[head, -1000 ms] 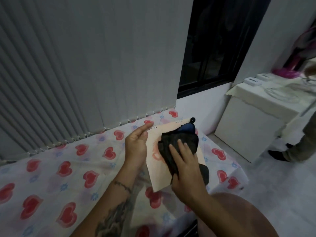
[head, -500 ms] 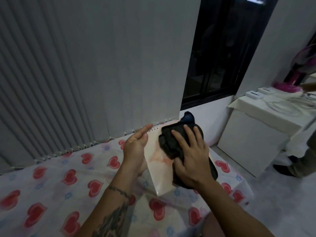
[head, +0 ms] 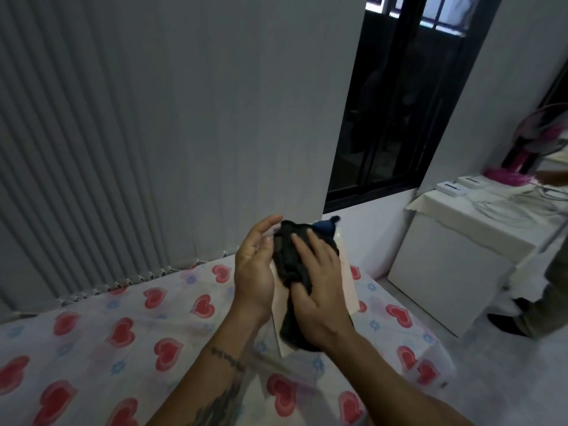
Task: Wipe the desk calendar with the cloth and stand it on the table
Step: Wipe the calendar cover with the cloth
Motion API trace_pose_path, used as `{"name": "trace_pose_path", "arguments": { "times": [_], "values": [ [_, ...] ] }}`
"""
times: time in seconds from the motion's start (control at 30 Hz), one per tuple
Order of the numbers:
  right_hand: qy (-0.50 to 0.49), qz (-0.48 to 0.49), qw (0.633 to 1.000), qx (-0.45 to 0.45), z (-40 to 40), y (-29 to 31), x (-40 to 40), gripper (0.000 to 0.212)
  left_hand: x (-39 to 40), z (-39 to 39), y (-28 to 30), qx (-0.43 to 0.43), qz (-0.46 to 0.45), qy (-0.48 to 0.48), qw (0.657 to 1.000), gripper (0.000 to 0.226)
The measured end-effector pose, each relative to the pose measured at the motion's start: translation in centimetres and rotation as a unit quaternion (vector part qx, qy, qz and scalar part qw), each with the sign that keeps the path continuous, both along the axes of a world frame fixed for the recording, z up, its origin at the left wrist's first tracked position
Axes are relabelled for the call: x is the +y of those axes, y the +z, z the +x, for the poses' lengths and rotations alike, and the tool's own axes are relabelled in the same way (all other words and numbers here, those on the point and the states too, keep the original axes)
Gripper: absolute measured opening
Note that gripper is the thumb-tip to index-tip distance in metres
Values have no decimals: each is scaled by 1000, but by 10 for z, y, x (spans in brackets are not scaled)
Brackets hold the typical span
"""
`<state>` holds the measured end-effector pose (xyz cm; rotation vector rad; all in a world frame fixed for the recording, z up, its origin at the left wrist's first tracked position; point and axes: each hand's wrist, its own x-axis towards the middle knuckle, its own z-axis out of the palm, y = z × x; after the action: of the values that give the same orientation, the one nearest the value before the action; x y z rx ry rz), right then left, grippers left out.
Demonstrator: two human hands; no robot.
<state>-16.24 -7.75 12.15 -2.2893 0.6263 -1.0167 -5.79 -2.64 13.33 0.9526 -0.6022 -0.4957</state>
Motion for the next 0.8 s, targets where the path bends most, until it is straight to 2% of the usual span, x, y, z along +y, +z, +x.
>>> {"name": "trace_pose_path", "arguments": {
  "times": [0.13,0.23,0.3,0.4,0.57,0.73,0.8],
  "values": [
    [46,-97,993,38,-13,-8,7,68,4,18,3,65,3,-16,998,42],
    [93,-207,970,89,-35,-15,-5,72,9,32,1,80,37,-1,996,42],
    [91,-261,954,117,-47,-11,-22,72,9,35,0,113,23,-1,993,42],
    [-1,-253,959,124,-50,8,-48,71,3,35,1,167,-17,-18,986,47],
    [-139,-147,976,82,-25,35,-59,68,-12,28,9,153,-6,-76,985,45],
    [-53,-227,969,81,-9,53,-53,69,-21,26,23,83,-13,-68,994,42],
    [-50,-231,967,90,-13,62,-65,70,-21,29,28,78,-19,-53,995,41]
  ]
}}
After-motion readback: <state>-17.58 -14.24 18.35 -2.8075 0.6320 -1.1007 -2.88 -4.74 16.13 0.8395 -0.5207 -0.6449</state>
